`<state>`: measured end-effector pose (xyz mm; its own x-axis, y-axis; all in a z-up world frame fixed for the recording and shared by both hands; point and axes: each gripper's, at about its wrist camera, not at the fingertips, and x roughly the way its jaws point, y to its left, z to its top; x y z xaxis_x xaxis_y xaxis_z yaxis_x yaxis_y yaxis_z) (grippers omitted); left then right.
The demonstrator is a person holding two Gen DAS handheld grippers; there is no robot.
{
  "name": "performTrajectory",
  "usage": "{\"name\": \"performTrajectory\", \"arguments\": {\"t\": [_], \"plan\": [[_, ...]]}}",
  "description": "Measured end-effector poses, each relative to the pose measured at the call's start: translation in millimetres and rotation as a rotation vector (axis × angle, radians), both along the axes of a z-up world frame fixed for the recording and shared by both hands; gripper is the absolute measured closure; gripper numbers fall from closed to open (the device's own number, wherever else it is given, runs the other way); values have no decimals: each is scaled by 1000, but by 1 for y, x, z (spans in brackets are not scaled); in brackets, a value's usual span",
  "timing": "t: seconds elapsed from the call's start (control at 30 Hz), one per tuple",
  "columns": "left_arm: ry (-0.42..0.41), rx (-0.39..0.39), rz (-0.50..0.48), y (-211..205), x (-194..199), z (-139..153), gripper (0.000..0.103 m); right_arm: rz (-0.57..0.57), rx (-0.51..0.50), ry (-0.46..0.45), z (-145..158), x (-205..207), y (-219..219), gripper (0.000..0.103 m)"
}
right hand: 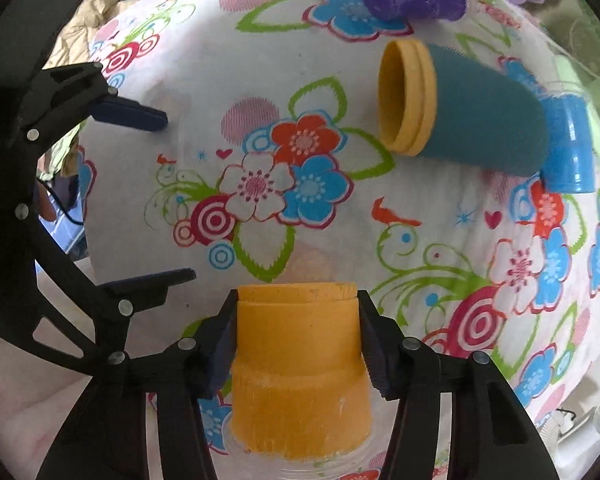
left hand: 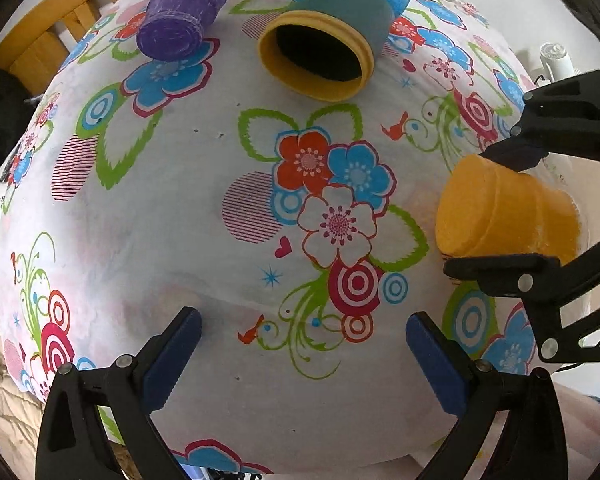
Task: Flip cup upside down
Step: 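Rotate the held orange cup rim-down with the right tool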
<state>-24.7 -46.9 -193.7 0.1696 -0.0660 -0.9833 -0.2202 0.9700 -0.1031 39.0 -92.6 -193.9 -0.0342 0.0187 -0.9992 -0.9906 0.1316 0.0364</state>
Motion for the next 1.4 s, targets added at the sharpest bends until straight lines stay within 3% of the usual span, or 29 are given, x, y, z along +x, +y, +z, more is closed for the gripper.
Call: {"name": "performTrajectory", "arguments": {"t": [0.1, 0.63, 1.4], "plan": [[0, -2, -13, 7, 7, 7, 0, -39, 25, -24, 10, 0, 3, 46], [-94, 142, -238, 17, 43, 78, 0, -429, 202, -142, 83, 27, -6, 46], [-277, 92, -409, 52, 59, 151, 0, -943, 483, -463, 162, 2, -15, 46]]}}
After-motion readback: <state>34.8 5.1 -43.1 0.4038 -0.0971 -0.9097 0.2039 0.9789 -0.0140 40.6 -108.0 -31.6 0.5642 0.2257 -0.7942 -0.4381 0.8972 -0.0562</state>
